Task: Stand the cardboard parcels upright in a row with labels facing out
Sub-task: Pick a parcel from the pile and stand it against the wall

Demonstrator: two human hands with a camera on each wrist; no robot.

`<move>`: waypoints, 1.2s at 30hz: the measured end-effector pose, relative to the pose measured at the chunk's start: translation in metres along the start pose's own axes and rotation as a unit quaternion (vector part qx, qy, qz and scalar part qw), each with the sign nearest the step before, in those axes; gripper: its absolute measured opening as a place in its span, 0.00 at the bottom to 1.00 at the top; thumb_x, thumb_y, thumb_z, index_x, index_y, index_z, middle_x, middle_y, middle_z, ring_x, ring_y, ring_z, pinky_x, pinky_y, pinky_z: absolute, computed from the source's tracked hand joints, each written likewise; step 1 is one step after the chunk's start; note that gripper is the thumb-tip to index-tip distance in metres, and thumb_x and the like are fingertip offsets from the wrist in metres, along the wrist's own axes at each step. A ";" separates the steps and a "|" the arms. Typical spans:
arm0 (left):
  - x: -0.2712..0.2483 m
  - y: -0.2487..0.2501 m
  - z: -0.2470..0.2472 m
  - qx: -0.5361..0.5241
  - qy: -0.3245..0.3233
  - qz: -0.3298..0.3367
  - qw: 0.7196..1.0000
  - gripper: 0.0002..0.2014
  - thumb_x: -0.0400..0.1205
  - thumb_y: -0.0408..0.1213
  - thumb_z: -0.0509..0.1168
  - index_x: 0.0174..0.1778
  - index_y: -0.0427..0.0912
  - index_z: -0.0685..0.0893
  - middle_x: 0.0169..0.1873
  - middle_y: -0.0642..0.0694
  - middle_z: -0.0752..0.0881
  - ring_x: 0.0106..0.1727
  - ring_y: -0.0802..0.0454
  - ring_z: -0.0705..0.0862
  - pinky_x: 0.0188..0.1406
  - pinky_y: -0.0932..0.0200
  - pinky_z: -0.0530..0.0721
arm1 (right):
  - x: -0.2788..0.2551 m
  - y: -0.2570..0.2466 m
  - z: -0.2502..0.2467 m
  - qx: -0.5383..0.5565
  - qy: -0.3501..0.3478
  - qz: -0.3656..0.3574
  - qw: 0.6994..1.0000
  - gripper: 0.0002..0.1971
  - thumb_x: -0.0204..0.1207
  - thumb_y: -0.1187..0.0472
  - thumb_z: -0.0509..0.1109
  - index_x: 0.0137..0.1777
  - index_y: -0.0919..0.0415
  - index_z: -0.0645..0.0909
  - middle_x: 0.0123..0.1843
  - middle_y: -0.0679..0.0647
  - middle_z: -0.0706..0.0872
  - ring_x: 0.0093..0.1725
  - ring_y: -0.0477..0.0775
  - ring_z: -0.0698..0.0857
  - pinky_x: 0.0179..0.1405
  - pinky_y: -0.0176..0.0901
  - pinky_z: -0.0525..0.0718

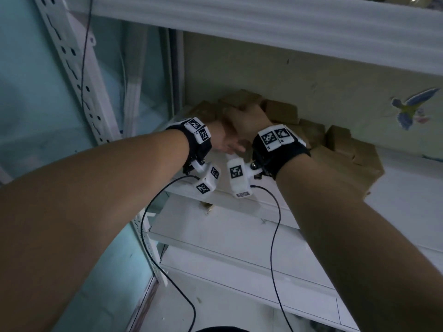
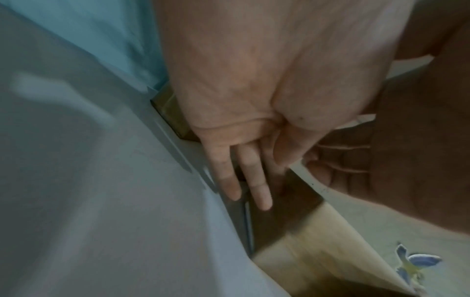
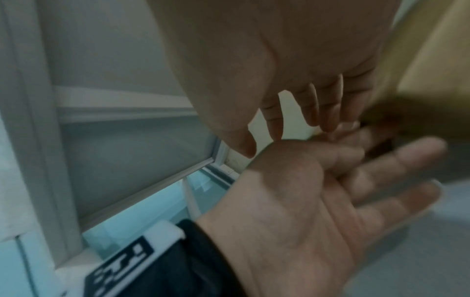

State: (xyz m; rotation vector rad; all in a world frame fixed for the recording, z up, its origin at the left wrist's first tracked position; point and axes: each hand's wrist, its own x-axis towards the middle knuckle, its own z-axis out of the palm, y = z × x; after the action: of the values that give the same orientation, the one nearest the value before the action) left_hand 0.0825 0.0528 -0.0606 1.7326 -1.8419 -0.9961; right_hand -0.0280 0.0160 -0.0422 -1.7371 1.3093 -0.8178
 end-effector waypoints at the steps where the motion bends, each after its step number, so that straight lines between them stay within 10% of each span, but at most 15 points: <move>1: 0.000 -0.003 0.005 0.038 0.005 0.020 0.999 0.19 0.95 0.36 0.59 0.83 0.39 0.78 0.82 0.40 0.79 0.83 0.40 0.76 0.77 0.58 0.65 | -0.005 0.001 0.001 0.018 -0.009 0.020 1.000 0.28 0.73 0.37 0.71 0.60 0.60 0.89 0.52 0.61 0.94 0.51 0.63 0.93 0.59 0.58 0.92; 5: 0.030 -0.023 -0.004 -0.030 0.112 -0.032 0.993 0.09 0.92 0.38 0.65 0.50 0.39 0.86 0.50 0.36 0.92 0.44 0.43 0.89 0.42 0.50 0.89 | -0.007 0.010 0.005 0.043 0.025 0.051 0.997 0.26 0.78 0.41 0.71 0.66 0.60 0.85 0.58 0.61 0.93 0.54 0.63 0.92 0.61 0.58 0.92; 9: 0.040 -0.035 -0.023 0.053 0.198 0.010 0.979 0.06 0.84 0.36 0.67 0.46 0.52 0.87 0.48 0.47 0.89 0.47 0.47 0.86 0.40 0.61 0.80 | 0.002 0.016 0.008 -0.021 0.050 0.049 0.997 0.29 0.66 0.37 0.68 0.59 0.57 0.89 0.57 0.59 0.93 0.59 0.65 0.90 0.65 0.64 0.89; 12: 0.044 -0.033 -0.034 0.091 0.170 -0.006 0.981 0.05 0.76 0.42 0.66 0.43 0.57 0.85 0.42 0.51 0.88 0.48 0.45 0.89 0.48 0.54 0.88 | 0.015 0.024 0.002 -0.081 0.016 0.052 0.995 0.23 0.80 0.52 0.66 0.70 0.61 0.87 0.60 0.55 0.88 0.58 0.56 0.83 0.70 0.58 0.85; 18: 0.059 -0.015 -0.053 0.151 0.198 -0.009 0.968 0.26 0.76 0.46 0.71 0.72 0.47 0.83 0.68 0.43 0.84 0.69 0.39 0.84 0.70 0.44 0.85 | 0.031 0.035 -0.006 -0.112 -0.025 0.064 0.991 0.22 0.81 0.55 0.69 0.74 0.61 0.86 0.73 0.63 0.87 0.71 0.65 0.86 0.73 0.56 0.84; 23: 0.076 -0.001 -0.055 0.088 0.220 -0.033 0.971 0.36 0.76 0.52 0.73 0.80 0.43 0.75 0.71 0.44 0.84 0.70 0.40 0.84 0.71 0.45 0.85 | 0.027 0.051 -0.023 -0.169 0.068 0.137 0.974 0.18 0.69 0.34 0.62 0.38 0.48 0.82 0.67 0.58 0.86 0.71 0.71 0.81 0.76 0.72 0.73; 29: 0.108 0.018 -0.036 -0.040 0.143 -0.058 0.987 0.15 0.85 0.51 0.68 0.55 0.43 0.86 0.51 0.45 0.89 0.60 0.39 0.89 0.56 0.53 0.83 | 0.047 0.101 -0.029 -0.068 0.025 0.113 0.991 0.23 0.59 0.30 0.68 0.47 0.41 0.92 0.56 0.57 0.93 0.65 0.71 0.87 0.71 0.77 0.80; 36: 0.104 0.029 -0.021 0.048 0.071 -0.028 0.996 0.20 0.91 0.44 0.66 0.78 0.42 0.83 0.73 0.46 0.85 0.74 0.49 0.82 0.80 0.56 0.76 | 0.029 0.054 -0.013 0.035 -0.054 0.130 0.990 0.21 0.92 0.65 0.60 0.82 0.70 0.76 0.82 0.68 0.79 0.82 0.69 0.78 0.82 0.60 0.76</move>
State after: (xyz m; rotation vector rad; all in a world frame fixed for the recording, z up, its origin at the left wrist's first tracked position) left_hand 0.0639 -0.0540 -0.0426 1.8697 -1.7848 -0.7948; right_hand -0.0565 -0.0226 -0.0823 -1.4960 1.3808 -0.6066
